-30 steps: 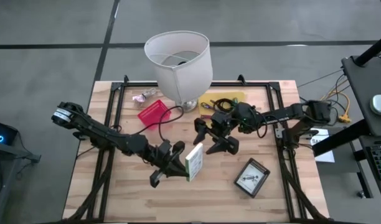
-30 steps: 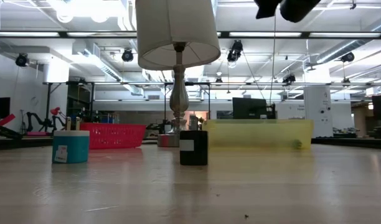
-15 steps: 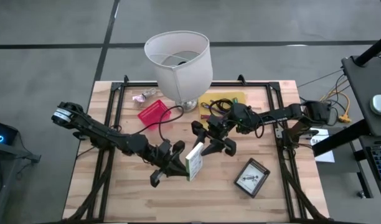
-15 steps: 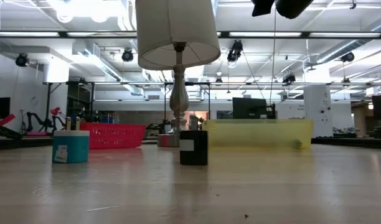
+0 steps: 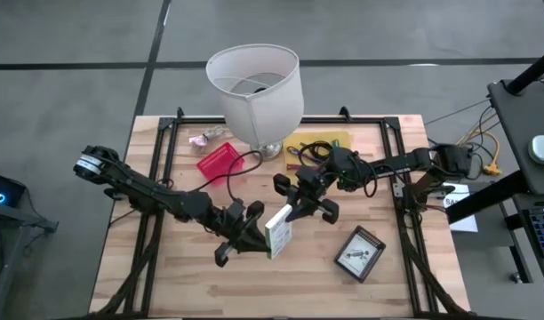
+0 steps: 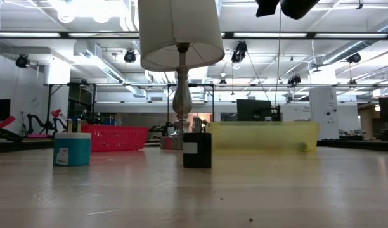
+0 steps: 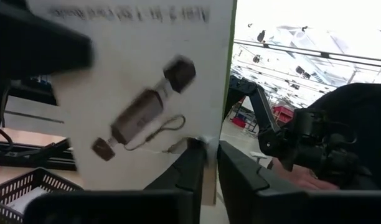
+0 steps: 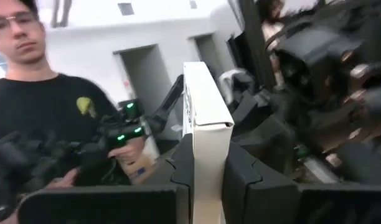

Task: Pick and place items into bin
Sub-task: Put the card reader box into the black bin

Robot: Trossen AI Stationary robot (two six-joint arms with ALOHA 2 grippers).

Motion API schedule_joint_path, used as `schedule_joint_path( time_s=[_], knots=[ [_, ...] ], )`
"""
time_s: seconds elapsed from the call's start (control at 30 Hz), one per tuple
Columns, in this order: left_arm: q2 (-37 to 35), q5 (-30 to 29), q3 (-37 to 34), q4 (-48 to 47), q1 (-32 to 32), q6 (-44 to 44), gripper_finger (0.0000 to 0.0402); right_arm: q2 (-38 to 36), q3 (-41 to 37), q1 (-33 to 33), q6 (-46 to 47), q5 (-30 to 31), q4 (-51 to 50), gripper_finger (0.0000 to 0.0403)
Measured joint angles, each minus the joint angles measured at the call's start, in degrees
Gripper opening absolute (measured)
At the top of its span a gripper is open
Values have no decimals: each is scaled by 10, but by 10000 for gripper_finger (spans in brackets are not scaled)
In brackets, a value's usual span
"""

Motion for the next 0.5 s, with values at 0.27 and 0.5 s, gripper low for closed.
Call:
schedule_joint_path(
  time_s=[0.27, 0.5],
  knots=[
    [0, 27, 0, 2, 1, -51, 94, -18, -10, 1, 36, -96, -119, 29],
    [0, 134, 0, 0, 0, -156, 124, -68, -11, 1, -72, -125, -418, 29]
  ],
)
